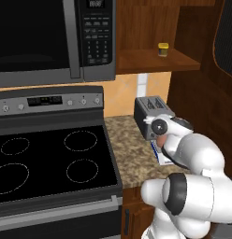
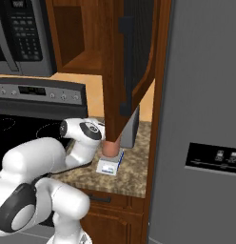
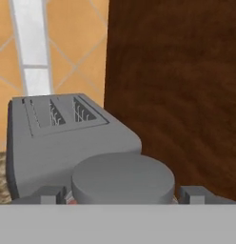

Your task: Pick the honey bottle and place it on the digital scale for weighing, and close the cabinet.

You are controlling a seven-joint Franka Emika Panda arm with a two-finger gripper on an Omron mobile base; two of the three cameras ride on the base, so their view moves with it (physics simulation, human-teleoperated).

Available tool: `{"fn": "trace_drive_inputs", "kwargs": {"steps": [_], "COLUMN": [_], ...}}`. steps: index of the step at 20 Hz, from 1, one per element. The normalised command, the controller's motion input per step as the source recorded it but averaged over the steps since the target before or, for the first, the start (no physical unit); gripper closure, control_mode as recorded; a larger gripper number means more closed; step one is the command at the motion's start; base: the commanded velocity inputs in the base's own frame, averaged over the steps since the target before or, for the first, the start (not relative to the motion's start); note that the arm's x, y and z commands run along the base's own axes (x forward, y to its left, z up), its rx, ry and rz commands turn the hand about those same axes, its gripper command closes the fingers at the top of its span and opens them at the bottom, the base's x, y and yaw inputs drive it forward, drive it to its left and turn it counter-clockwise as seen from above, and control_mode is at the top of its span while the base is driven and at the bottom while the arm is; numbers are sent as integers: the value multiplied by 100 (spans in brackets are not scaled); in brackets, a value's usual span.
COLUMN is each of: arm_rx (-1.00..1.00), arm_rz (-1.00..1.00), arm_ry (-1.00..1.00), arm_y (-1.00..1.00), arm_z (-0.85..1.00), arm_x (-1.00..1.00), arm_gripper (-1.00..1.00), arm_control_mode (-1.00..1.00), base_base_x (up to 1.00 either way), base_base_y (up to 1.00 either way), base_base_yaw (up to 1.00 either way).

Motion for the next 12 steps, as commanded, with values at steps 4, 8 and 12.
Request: {"fn": "trace_drive_inputs", "kwargs": {"steps": [4,8,12], "arm_rx": [0,0,0], "arm_rz": [0,0,0], "arm_ry": [0,0,0], "arm_y": [3,0,1], "arm_z": [-12,-12,0], "arm_x": [-10,-3,-10], "arm_gripper": [-100,-100,-100], "arm_control_mode": [-100,-100,-100], "base_base_x": [0,0,0], "base_base_y": [0,0,0], "base_base_yaw": [0,0,0]}}
